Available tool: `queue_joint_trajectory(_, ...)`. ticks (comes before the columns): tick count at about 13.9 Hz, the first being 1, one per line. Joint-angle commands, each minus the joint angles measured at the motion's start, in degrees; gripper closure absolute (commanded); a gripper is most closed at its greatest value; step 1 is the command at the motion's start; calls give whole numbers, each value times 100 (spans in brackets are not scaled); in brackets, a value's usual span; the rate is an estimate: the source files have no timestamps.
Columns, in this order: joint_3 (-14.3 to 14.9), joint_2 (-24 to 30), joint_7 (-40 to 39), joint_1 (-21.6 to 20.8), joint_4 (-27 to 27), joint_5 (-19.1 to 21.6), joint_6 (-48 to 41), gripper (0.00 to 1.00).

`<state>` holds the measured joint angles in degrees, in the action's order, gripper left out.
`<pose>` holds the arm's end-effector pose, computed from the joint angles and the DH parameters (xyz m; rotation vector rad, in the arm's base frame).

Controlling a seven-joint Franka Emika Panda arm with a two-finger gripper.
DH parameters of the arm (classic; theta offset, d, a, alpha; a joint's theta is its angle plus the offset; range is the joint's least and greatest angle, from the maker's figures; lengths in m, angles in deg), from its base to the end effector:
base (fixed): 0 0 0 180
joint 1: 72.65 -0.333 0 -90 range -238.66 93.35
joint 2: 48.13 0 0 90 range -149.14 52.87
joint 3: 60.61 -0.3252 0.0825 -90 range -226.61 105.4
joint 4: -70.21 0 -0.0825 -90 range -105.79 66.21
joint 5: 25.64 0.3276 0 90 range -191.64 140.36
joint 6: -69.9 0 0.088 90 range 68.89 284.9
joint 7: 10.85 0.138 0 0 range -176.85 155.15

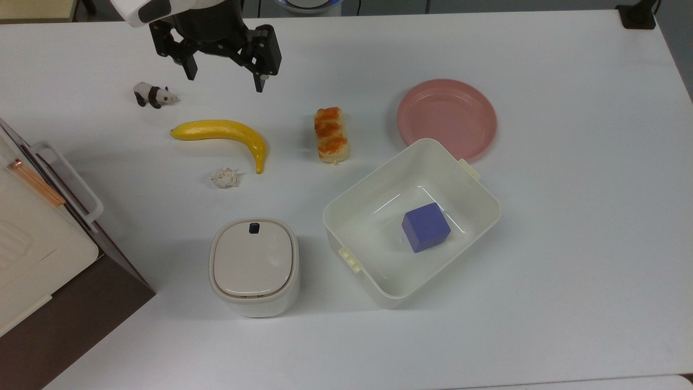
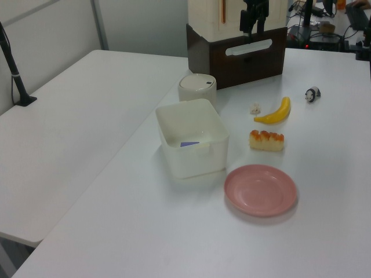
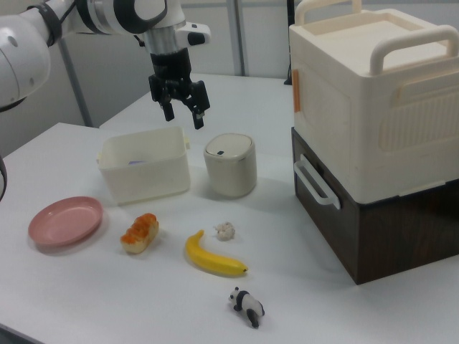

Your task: Open the trash can

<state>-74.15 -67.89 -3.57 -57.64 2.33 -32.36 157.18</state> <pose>0.5946 -0.0590 0.5727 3.0923 -0.2666 0.0062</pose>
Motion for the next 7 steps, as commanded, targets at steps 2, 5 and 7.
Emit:
queue_joint_trajectory(2,-7,-2,36,72,126,188,-238,0)
queue_joint_trajectory(5,-7,7,63,72,126,188,-221,0)
queue_joint_trajectory(7,-7,7,10,63,126,188,-220,0)
